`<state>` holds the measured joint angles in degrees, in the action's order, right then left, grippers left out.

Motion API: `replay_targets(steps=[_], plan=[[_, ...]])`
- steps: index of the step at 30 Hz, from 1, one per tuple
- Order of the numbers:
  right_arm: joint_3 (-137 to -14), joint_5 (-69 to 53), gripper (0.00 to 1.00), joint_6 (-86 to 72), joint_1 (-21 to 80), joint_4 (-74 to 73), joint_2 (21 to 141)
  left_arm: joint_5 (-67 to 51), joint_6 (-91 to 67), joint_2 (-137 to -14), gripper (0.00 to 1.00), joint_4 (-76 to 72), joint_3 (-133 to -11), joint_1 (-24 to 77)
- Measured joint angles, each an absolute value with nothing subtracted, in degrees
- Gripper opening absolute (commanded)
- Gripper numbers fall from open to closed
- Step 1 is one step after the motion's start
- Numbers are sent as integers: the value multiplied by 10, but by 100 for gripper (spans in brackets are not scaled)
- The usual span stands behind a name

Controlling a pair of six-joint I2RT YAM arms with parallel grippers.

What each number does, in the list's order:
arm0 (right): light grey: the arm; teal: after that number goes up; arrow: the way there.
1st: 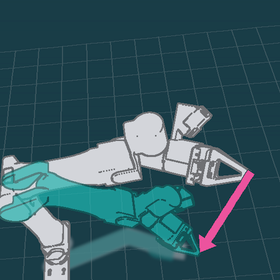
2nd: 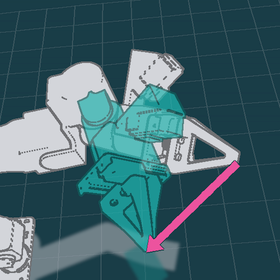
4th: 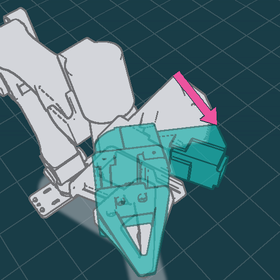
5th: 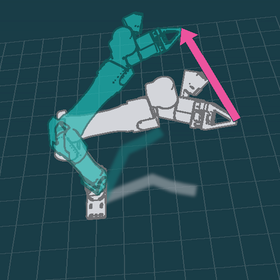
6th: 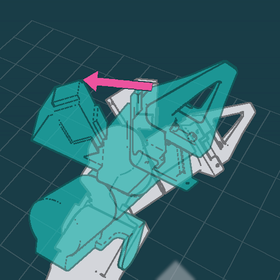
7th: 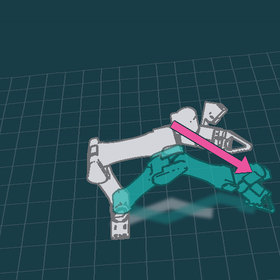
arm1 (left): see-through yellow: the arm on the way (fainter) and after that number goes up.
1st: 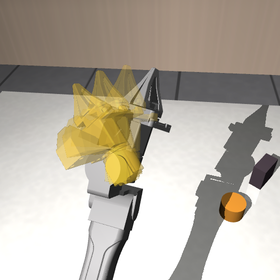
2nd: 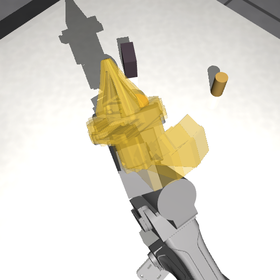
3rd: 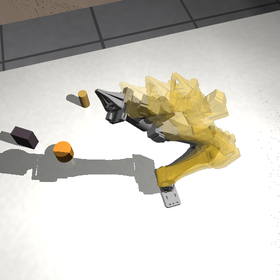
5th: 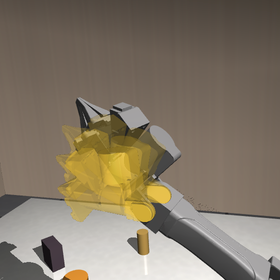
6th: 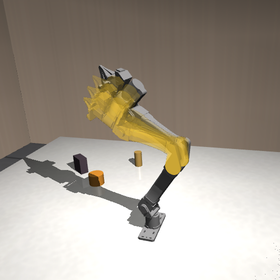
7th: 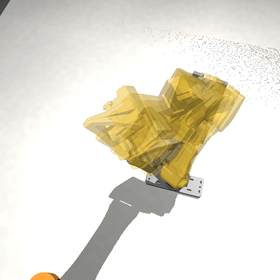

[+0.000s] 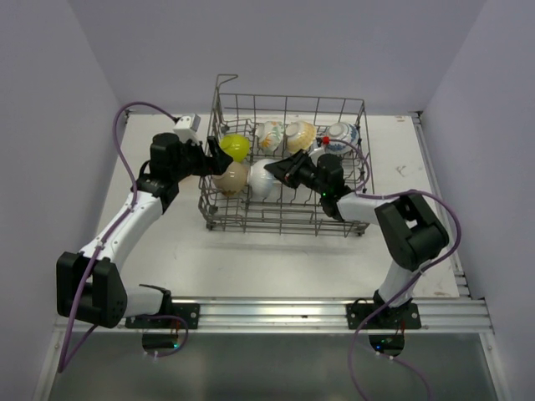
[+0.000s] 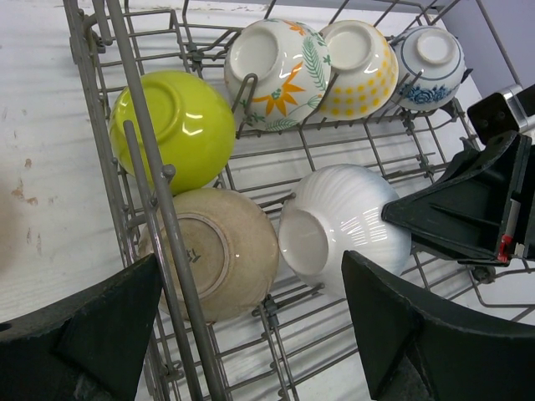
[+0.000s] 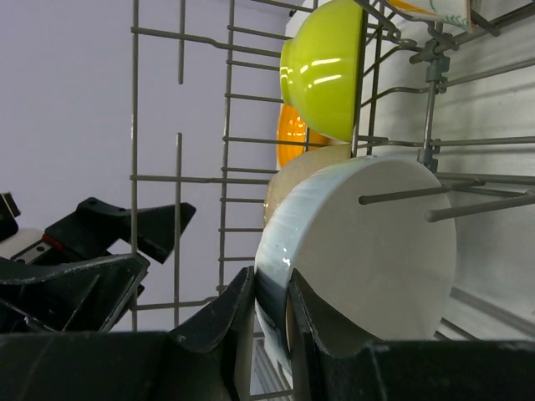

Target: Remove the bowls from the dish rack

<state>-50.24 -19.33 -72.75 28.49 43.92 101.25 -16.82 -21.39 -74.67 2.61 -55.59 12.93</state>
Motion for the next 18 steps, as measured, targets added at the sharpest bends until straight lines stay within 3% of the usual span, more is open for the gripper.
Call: replay_targets(steps=[12, 18], plan=[[-505, -207, 12, -772, 284, 476, 1027, -164, -213, -747, 90, 26, -556, 131], [-518, -216, 2, -789, 285, 483, 1028, -162, -212, -747, 90, 26, -556, 132]])
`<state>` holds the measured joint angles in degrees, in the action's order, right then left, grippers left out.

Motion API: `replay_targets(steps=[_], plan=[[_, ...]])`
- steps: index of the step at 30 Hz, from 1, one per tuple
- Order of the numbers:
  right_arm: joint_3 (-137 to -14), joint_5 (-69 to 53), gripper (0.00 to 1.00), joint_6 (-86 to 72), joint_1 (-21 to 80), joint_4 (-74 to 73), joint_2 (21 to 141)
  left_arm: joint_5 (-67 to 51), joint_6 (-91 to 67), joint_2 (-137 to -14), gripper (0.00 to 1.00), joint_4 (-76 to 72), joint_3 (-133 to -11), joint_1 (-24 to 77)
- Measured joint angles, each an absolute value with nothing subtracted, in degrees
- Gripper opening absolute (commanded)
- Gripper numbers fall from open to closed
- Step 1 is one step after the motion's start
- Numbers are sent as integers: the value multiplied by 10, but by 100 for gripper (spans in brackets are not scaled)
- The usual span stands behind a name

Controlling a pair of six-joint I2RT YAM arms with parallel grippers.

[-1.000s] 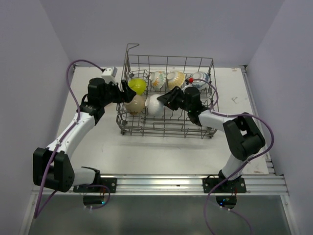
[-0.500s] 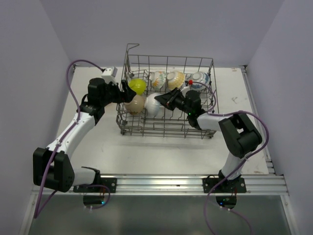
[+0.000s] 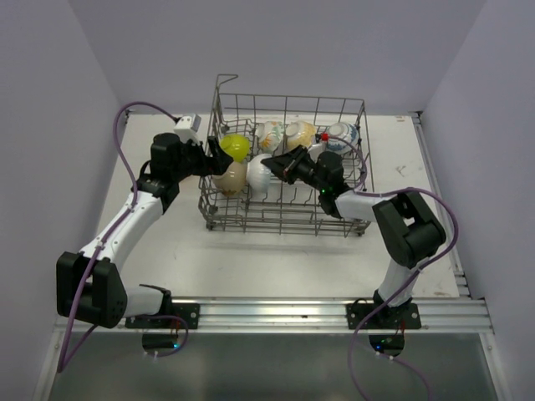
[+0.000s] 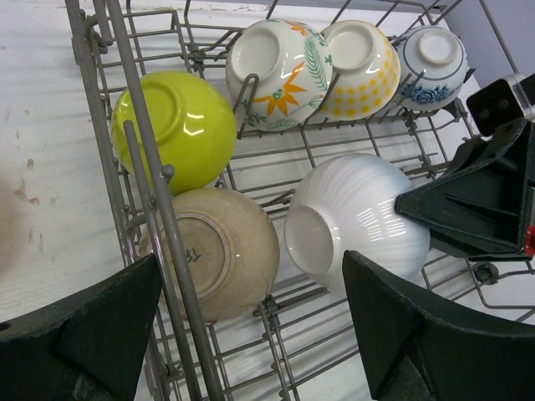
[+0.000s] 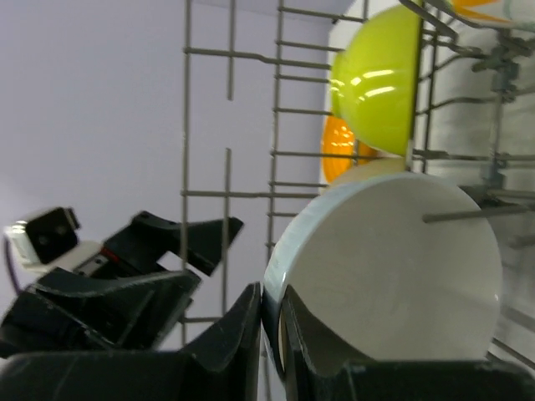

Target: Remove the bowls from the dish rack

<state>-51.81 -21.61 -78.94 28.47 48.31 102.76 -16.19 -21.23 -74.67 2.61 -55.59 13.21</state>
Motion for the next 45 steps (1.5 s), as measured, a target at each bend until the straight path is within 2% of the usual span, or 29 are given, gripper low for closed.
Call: replay_targets(steps=[9, 13, 16, 19, 25, 30, 35, 40, 45], plan=[[-541, -256, 0, -856, 300, 630, 1040, -161, -207, -747, 91, 27, -556, 135], [-541, -268, 0, -861, 303, 638, 1047, -158, -202, -746, 92, 28, -556, 136], [-541, -268, 0, -859, 303, 637, 1045, -153, -197, -742, 100, 31, -556, 139], [-541, -268, 0, -850, 303, 615, 1035, -142, -190, -733, 100, 41, -556, 145], [-556, -256, 0, -783, 303, 464, 959, -126, -177, -708, 100, 56, -560, 150], [-600, -178, 0, -696, 303, 261, 859, -114, -167, -688, 100, 62, -601, 156], [-631, -107, 0, -669, 303, 164, 811, -100, -158, -669, 100, 72, -650, 172], [-658, -53, 0, -669, 304, 84, 808, -78, -138, -664, 100, 101, -702, 223], [-680, 7, 0, -684, 319, 5, 808, -25, -122, -666, 100, 111, -725, 326]])
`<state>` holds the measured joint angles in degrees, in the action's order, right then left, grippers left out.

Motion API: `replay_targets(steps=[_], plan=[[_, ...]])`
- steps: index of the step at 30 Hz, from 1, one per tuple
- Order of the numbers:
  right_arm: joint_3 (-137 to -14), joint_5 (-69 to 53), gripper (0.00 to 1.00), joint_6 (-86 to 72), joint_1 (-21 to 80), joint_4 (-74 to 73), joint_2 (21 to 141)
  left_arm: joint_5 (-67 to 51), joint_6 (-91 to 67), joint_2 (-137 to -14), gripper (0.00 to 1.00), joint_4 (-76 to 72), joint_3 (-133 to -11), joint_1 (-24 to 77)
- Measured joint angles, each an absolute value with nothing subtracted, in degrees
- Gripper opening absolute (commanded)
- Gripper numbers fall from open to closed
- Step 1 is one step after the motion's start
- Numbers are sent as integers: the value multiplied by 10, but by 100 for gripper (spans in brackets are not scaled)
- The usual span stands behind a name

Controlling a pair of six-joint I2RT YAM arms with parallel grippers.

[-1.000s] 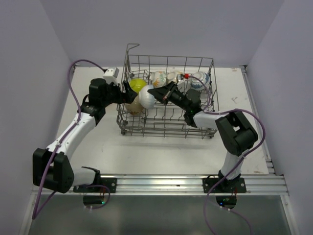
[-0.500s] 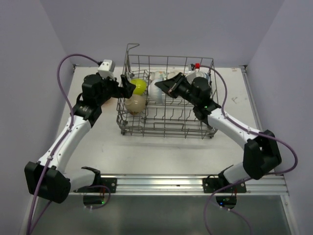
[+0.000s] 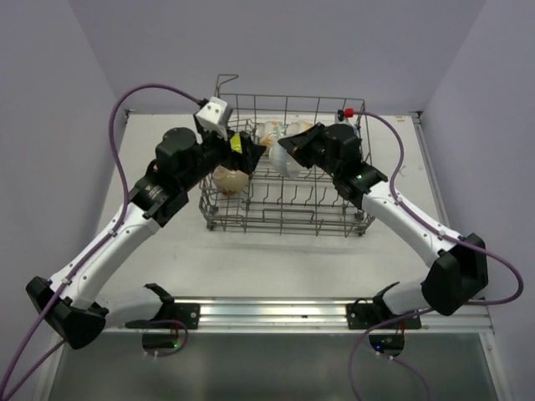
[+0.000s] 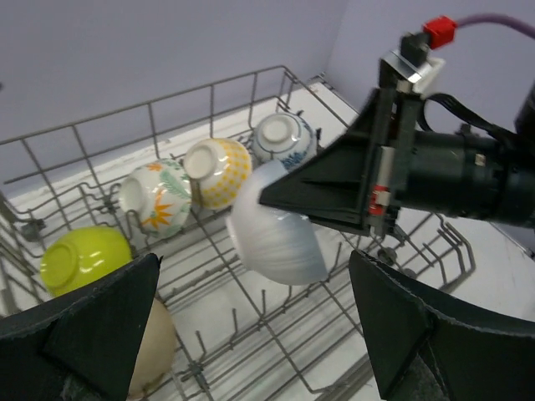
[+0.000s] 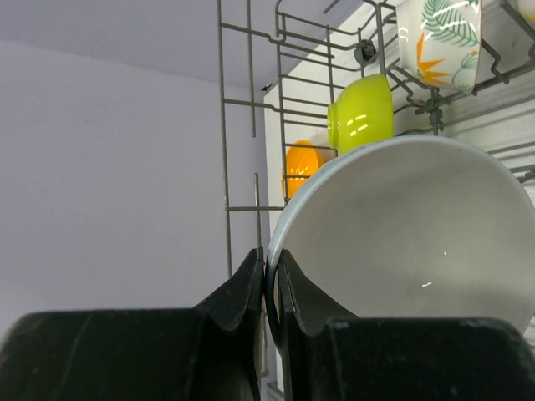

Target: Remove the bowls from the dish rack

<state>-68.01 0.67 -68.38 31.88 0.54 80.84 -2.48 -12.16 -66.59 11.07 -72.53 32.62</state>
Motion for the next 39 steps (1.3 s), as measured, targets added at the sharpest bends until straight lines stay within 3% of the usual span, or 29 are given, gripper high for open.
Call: replay_targets(steps=[5, 15, 28, 32, 39], plan=[[-722, 63, 0, -702, 340, -60, 808, 32, -118, -699, 100, 117, -723, 439], [-726, 155, 0, -751, 361, -133, 747, 160, -155, -757, 100, 115, -696, 538], [-660, 171, 0, -786, 368, -133, 686, 234, -233, -790, 97, 64, -695, 563], [-648, 171, 0, -794, 368, -134, 678, 243, -241, -799, 88, 50, -695, 563], [-639, 171, 0, -803, 369, -133, 673, 243, -250, -828, 62, 43, -695, 564]])
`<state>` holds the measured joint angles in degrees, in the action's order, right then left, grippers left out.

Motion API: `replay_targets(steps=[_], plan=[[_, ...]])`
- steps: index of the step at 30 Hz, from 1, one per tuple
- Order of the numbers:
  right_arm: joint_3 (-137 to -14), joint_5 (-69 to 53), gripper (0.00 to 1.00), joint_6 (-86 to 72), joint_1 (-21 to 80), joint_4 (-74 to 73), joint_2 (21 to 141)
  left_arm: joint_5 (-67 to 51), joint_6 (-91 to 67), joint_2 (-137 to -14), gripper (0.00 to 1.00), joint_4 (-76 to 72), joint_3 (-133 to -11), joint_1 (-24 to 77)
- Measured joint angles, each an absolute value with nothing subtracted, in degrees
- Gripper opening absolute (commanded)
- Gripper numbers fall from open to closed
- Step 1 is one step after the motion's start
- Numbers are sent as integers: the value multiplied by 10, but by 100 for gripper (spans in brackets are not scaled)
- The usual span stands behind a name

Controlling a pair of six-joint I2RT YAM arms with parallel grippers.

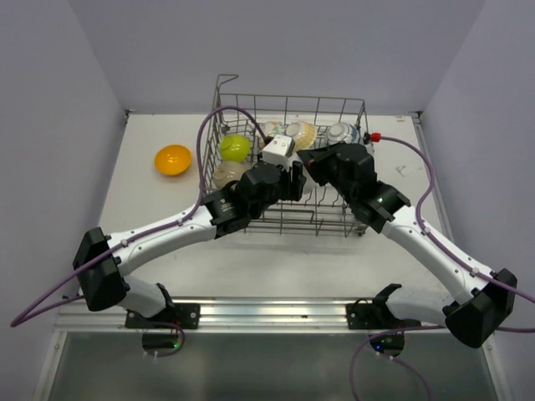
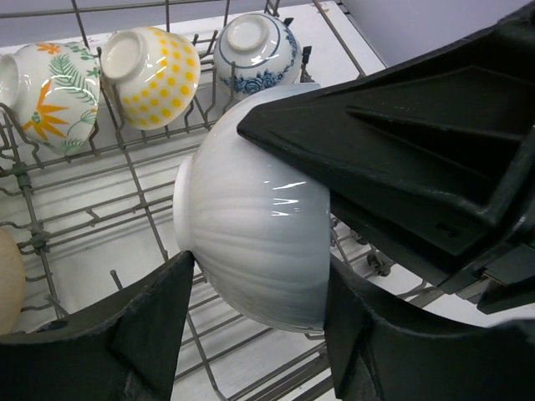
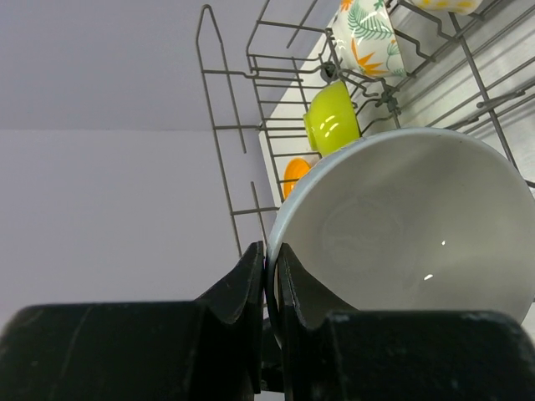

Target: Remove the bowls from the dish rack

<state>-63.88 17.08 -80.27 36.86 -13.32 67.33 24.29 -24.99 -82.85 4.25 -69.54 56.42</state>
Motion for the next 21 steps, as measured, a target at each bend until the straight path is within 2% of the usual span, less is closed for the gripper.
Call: replay_targets(steps=[1, 5, 7, 13, 14, 16, 21], plan=[[-637, 171, 0, -804, 369, -133, 673, 242, -251, -830, 58, 41, -695, 566], [-636, 174, 0, -806, 370, -133, 673, 251, -249, -834, 31, 43, -695, 568], [-635, 175, 0, -805, 370, -134, 673, 261, -242, -836, 24, 44, -695, 568], [-629, 177, 0, -809, 372, -133, 675, 283, -232, -846, 19, 44, -695, 570], [-628, 177, 0, -811, 372, -133, 677, 291, -230, -849, 10, 44, -695, 571], [-628, 177, 0, -815, 372, -133, 682, 302, -229, -853, 0, 45, -696, 573], [-624, 177, 0, -829, 372, -131, 698, 337, -229, -875, 0, 58, -703, 577]])
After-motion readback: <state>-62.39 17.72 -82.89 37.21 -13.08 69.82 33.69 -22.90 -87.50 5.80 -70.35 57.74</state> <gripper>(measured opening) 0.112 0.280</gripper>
